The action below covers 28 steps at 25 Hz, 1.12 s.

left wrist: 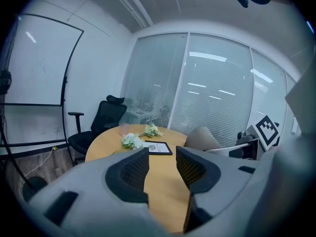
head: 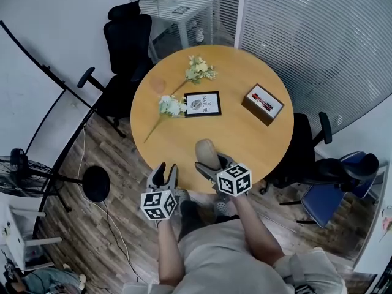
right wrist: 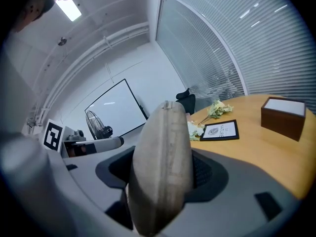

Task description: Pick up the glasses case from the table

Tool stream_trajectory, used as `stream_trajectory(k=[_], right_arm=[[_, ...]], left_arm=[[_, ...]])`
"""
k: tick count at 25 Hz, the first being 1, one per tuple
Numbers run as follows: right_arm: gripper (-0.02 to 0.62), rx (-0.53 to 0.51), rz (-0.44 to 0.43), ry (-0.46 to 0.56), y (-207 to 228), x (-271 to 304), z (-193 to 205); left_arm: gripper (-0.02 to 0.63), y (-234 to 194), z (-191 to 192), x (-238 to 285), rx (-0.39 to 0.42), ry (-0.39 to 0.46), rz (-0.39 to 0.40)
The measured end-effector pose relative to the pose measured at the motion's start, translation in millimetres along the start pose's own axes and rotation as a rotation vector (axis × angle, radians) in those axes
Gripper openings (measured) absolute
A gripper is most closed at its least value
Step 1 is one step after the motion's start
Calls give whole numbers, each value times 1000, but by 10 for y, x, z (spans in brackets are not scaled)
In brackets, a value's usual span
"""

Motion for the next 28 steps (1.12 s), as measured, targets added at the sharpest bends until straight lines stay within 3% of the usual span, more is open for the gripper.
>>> stream_trajectory(k=[15,28], right_arm=[[290,-97,-31,13,26,-307,32],[291,-106,-29,24,47,-432,166]], left_arm=[[170,361,60,-85,-7,46,-6],[161,430,103,-204,-3,95,-7]])
Point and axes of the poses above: the fingertips, and each gripper's own axes: x forward along the fingers, y to its right, z out of its underside, the point moved 3 cm from there along -x, backward along the fingers, and after that the axes turned 6 degrees about x, right-handed, at the moved point
